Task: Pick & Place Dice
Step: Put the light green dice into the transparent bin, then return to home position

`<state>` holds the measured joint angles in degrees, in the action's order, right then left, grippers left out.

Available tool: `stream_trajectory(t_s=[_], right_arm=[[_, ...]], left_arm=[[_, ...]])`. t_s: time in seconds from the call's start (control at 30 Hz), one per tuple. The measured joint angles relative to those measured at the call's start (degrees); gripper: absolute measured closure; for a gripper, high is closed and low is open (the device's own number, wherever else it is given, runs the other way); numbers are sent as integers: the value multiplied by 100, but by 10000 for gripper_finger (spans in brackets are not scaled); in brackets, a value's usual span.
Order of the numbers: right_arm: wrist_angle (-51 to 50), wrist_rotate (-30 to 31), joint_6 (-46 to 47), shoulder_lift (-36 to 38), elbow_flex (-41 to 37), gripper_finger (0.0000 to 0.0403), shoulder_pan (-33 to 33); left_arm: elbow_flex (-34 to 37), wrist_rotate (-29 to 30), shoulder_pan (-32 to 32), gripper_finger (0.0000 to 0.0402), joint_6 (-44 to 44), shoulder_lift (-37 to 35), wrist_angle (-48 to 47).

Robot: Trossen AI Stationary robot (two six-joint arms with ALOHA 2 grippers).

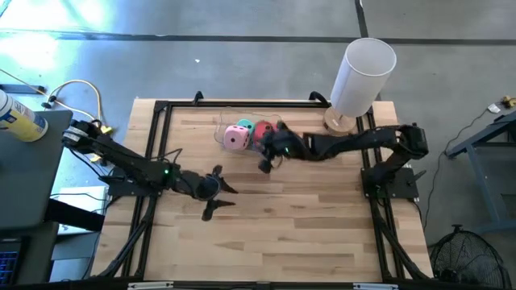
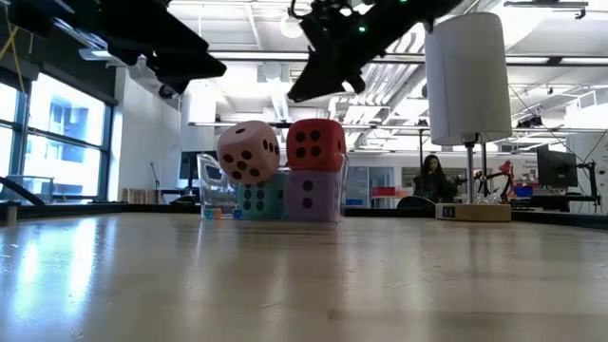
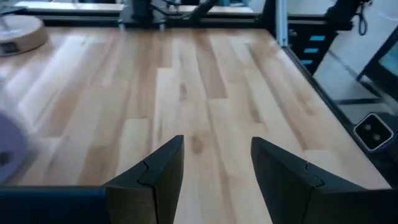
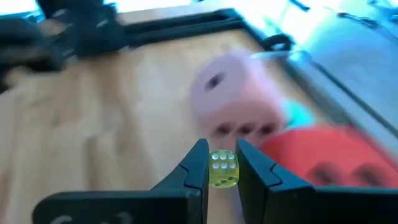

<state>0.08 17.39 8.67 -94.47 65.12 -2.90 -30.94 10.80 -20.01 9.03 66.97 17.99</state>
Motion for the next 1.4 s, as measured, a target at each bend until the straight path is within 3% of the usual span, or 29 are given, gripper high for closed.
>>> stream_trajectory(t_s=[0.33,0.67,1.0,1.2,1.4], right_arm=[[-1239,-475,-590,-551,1447,364,-645],[-1277,-586,-758,-1121,1597,364,-1089],[-1231,-907,-831,-1173,1598,246,-1184],[-1146,-1058,-886,-1181,1593,227,-1165],[-854,-834,-1275,-1048,1567,226,-1094]], left_arm=[[4,949,199,221,121,-1185,-1240],[4,1369,511,221,-299,-2067,-1924],[4,1369,1032,221,-566,-2074,-2120],[4,1367,1287,221,-586,-2030,-2160],[4,1309,1353,221,-471,-2025,-2265]])
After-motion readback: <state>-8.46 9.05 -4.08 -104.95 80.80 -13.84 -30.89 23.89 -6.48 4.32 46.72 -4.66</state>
